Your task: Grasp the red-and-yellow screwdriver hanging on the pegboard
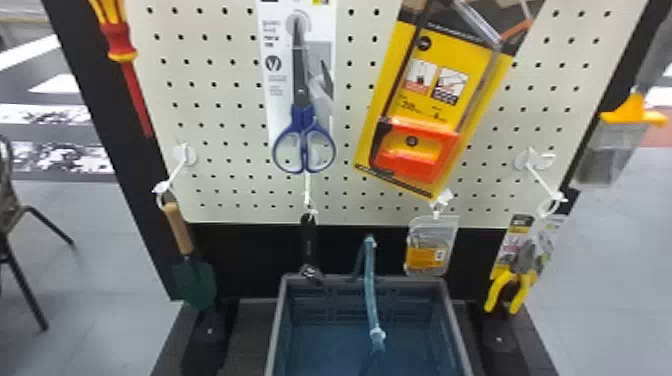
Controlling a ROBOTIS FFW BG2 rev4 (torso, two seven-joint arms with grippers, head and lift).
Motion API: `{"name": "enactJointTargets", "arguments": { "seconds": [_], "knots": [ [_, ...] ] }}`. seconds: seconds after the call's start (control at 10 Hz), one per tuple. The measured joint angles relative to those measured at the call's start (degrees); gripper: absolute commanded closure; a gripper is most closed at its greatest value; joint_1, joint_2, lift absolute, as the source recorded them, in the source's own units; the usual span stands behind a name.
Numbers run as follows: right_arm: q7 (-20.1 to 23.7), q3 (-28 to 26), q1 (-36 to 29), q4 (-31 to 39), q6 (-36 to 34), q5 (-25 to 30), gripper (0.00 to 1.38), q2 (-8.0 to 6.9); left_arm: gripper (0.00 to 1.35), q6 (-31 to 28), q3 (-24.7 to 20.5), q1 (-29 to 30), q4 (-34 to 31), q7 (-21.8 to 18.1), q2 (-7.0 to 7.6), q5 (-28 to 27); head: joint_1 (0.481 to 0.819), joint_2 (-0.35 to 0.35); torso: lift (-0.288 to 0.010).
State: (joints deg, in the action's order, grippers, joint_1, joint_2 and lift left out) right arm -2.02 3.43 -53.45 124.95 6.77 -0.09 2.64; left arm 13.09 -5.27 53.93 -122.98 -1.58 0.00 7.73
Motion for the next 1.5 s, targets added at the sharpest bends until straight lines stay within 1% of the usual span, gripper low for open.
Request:
{"name": "enactJointTargets", "arguments": {
  "seconds": [0.8,1.0,1.2,1.5],
  "knots": [
    [0.00,0.00,-0.11,0.13,-0.03,0.00,0.43,0.09,0.40,-0.17,-0.15,-0.44,-0.04,-0.10,0.00,0.07,0.549,0.000,-0.100],
    [0.00,0.00,-0.12,0.10,-0.10,0.03,0.43,0.09,0.40,-1.10,-0.30,-1.12,-0.57,-0.83,0.01,0.39,0.549,0.000,-0.100],
    [0.00,0.00,-0.12,0.03,-0.20,0.05,0.43,0.15,0.40,-4.67,-1.67,-2.54,-3.62,-3.26,0.27,0.44,0.549,0.000,-0.100],
    [0.00,0.00,-0.11,0.04,-0.26,0.00,0.43,0.18,0.40,-11.59,-5.34,-6.71,-8.58,-8.83,0.17,-0.22,0.549,0.000,-0.100]
  ]
}}
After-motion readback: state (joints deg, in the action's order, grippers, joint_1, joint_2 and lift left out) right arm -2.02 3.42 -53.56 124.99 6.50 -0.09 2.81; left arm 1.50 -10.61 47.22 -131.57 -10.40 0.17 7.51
